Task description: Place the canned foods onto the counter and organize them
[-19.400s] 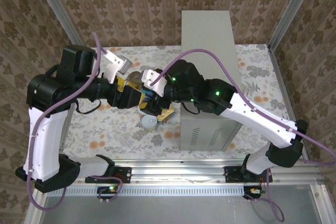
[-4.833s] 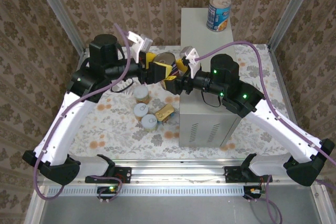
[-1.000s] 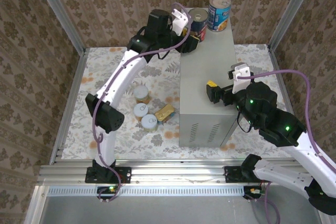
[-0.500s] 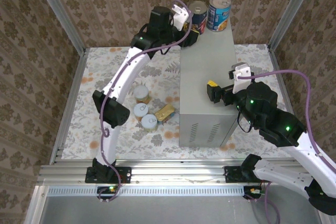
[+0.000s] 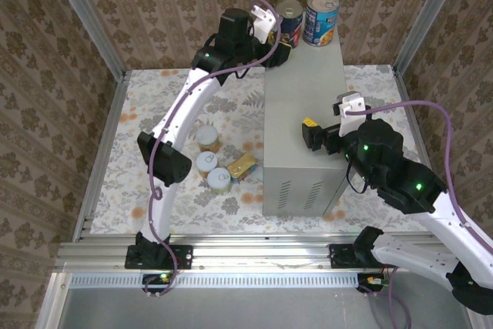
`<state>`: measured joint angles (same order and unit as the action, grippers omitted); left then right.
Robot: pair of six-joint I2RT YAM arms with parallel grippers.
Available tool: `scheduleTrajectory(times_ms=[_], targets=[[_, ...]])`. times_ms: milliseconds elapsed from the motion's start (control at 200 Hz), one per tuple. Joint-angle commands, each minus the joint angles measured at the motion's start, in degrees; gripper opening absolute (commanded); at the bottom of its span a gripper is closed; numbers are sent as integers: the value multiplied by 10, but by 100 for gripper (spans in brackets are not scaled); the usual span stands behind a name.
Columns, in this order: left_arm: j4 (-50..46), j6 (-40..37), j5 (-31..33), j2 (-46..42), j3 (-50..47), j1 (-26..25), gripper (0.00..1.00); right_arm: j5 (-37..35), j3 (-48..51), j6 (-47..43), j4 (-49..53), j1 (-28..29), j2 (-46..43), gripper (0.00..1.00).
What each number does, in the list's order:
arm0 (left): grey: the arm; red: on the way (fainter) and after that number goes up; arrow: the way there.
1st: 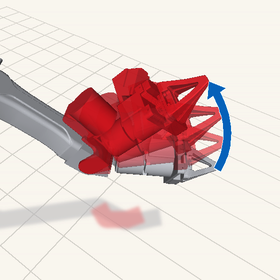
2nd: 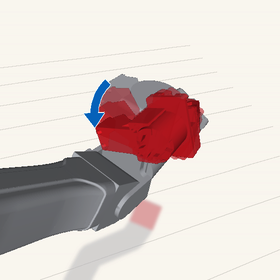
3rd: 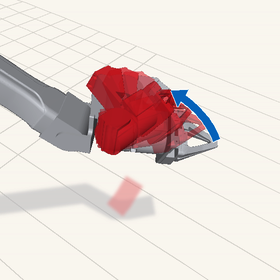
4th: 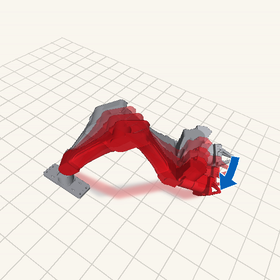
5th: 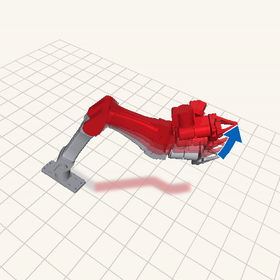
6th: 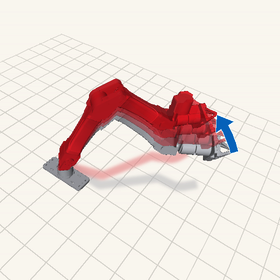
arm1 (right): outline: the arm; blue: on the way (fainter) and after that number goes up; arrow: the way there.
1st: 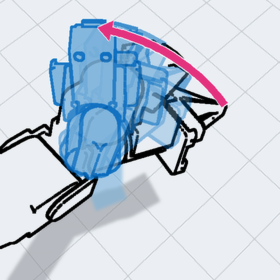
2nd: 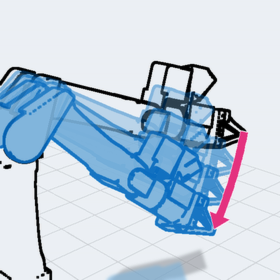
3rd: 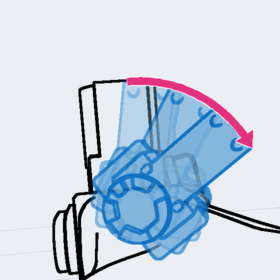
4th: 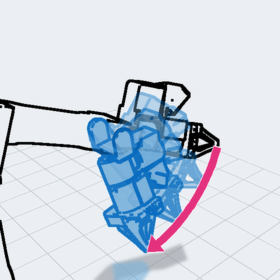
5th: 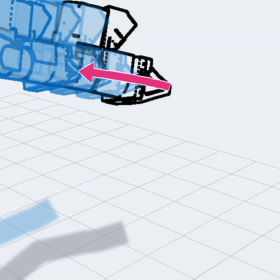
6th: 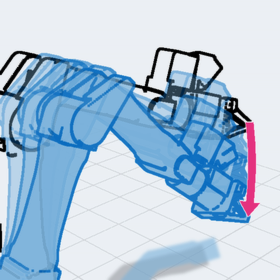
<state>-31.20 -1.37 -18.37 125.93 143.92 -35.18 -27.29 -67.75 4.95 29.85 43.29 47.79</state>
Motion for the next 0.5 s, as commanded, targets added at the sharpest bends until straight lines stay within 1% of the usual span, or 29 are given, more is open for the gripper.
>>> scheduleTrajectory(times_ms=[0, 320, 465, 480, 495], targets=[[-19, -4, 6, 15, 12, 12, 74, -17, 2, 6, -9, 2, -1, 100], [-20, -2, 1, 14, 16, 13, 82, -16, 1, 9, -7, 2, -3, 100], [-21, 3, 0, 1, 12, 13, 95, -13, 2, 10, -7, 2, -2, 100], [-21, 3, 0, -2, 10, 13, 99, -11, 2, 11, -8, 2, -2, 100], [-21, 3, 0, -5, 8, 12, 100, -10, 2, 10, -8, 2, -2, 100]])
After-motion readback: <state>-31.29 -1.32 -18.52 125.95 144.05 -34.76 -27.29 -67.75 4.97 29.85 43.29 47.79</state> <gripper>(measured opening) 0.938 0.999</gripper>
